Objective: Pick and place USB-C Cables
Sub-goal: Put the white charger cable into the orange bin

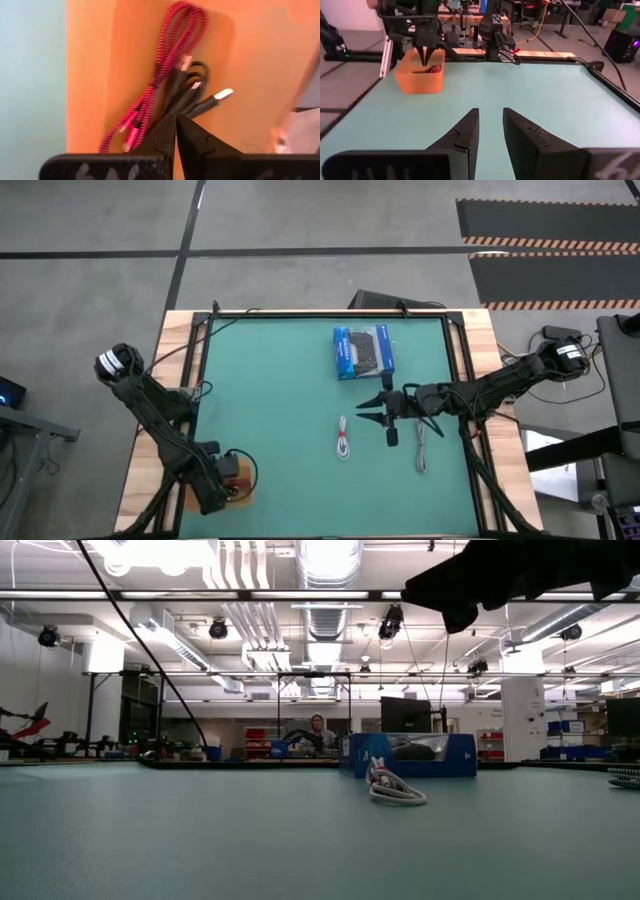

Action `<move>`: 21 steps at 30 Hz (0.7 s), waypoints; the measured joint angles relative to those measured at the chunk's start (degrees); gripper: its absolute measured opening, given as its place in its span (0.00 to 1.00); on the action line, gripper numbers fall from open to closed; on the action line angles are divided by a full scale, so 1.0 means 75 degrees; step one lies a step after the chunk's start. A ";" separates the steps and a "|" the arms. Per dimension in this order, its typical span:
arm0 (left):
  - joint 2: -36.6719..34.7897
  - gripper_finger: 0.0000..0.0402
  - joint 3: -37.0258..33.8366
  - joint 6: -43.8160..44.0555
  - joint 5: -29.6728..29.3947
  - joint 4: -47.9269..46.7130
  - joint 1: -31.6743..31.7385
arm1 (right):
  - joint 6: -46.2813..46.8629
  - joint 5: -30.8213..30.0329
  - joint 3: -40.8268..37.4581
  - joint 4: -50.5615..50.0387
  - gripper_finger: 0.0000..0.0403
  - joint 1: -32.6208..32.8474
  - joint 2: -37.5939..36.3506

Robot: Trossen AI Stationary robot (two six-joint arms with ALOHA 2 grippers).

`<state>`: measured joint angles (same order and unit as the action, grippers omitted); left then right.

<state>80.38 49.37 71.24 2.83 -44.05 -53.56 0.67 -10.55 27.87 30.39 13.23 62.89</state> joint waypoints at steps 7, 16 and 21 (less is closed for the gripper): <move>-0.0172 0.00 0.0469 -0.0070 -0.0605 -0.0001 0.0137 | 0.0454 -0.0003 0.0213 -0.0060 0.19 0.0003 0.0000; -0.0320 0.00 0.1372 -0.2220 -0.3892 0.0050 0.0492 | 0.0809 -0.0084 0.1281 -0.1891 0.19 0.0003 0.0163; -0.0373 0.00 0.1703 -0.3811 -0.5816 0.0079 0.0919 | 0.1112 -0.0227 0.2185 -0.3427 0.19 -0.0024 0.0626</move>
<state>77.58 62.14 42.66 -40.79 -43.46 -46.67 9.01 -12.25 44.26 4.69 13.05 67.59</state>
